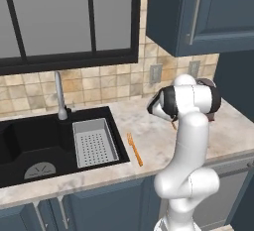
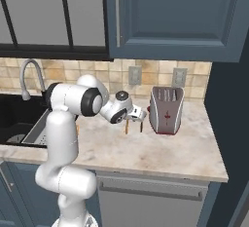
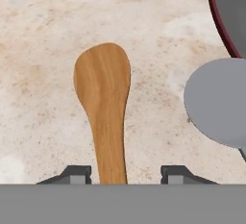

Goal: Organize the utensils by type. Pick up the wooden spoons from the counter and place them in the open cabinet. Then pick up the metallic utensils from the counter and place them in the open drawer.

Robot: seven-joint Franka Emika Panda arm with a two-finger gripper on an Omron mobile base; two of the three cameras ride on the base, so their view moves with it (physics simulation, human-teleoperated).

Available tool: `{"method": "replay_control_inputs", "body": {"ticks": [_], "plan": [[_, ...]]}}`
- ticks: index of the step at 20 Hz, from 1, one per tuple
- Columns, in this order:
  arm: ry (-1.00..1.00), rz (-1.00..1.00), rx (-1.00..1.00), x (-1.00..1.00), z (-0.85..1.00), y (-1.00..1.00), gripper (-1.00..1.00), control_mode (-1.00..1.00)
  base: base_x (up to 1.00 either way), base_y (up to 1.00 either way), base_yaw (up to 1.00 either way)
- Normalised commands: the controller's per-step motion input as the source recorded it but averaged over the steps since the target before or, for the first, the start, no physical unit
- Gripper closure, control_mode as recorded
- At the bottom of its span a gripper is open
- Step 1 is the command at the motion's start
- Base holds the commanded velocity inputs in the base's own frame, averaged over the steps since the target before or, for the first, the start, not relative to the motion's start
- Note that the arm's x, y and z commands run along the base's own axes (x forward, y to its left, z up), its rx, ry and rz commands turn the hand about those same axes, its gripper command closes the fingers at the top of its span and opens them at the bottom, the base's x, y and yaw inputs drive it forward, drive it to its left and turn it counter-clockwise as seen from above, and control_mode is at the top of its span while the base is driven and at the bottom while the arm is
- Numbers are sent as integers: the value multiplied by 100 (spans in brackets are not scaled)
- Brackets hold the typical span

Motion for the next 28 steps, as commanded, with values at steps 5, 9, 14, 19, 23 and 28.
{"method": "replay_control_inputs", "body": {"ticks": [5, 9, 14, 19, 23, 28], "plan": [[2, 0, 0, -27, -41, 0, 100, -100, 0, 0, 0], [0, 2, 0, -67, -19, 0, 100, -100, 0, 0, 0], [0, 6, 1, -77, 6, 9, 100, -100, 0, 0, 0], [-8, 12, 0, -69, 44, 22, 100, -100, 0, 0, 0], [-16, 17, 0, -56, 76, 20, 100, -100, 0, 0, 0], [-7, 21, -1, -62, 76, 21, 100, -100, 0, 0, 0]]}}
